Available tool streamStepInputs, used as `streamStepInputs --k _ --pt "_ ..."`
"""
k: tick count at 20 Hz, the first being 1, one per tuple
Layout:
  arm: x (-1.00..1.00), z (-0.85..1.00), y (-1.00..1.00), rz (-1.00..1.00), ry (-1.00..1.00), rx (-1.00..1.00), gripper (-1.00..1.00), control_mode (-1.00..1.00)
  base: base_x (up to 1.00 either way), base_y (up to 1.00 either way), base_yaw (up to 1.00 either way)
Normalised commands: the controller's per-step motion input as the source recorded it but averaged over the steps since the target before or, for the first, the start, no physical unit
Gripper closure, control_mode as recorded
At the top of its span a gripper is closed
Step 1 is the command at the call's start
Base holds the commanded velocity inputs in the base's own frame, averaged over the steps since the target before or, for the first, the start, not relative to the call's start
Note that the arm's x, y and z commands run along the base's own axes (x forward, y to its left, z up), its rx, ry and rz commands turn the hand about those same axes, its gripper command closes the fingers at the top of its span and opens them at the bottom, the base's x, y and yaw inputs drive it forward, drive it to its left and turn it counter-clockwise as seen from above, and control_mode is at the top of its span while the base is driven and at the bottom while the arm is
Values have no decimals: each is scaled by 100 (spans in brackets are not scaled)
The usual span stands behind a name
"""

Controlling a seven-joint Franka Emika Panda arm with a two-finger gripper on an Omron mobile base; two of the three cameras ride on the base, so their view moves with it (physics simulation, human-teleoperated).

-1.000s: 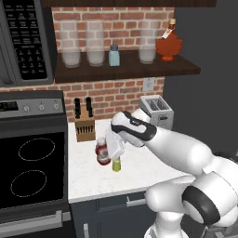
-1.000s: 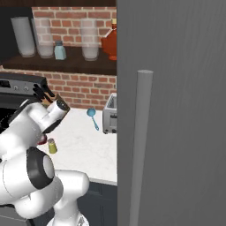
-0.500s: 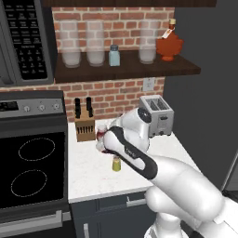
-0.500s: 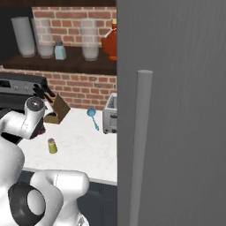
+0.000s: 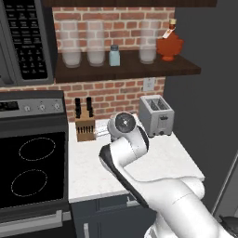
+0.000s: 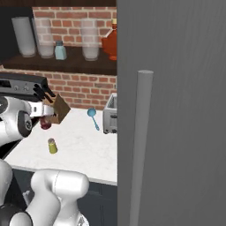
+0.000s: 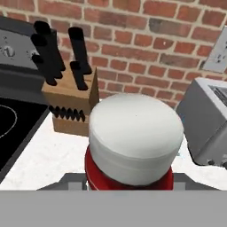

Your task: Put the shaker and condiment bottle from the counter next to their counterparts in the cabinet.

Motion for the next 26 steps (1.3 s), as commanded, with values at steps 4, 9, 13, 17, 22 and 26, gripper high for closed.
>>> streamStepInputs --k 4,9,13,17,22,26 --pt "-14 64 -47 -65 0 11 100 -100 0 0 0" --pt "-14 73 -46 -53 0 14 100 -100 0 0 0" --pt "-8 80 -43 -47 0 13 100 -100 0 0 0" --pt "-8 80 -40 -45 0 14 100 -100 0 0 0" --pt "-26 67 -47 -43 0 16 100 -100 0 0 0" --pt "-38 43 -26 -32 0 9 100 -100 0 0 0"
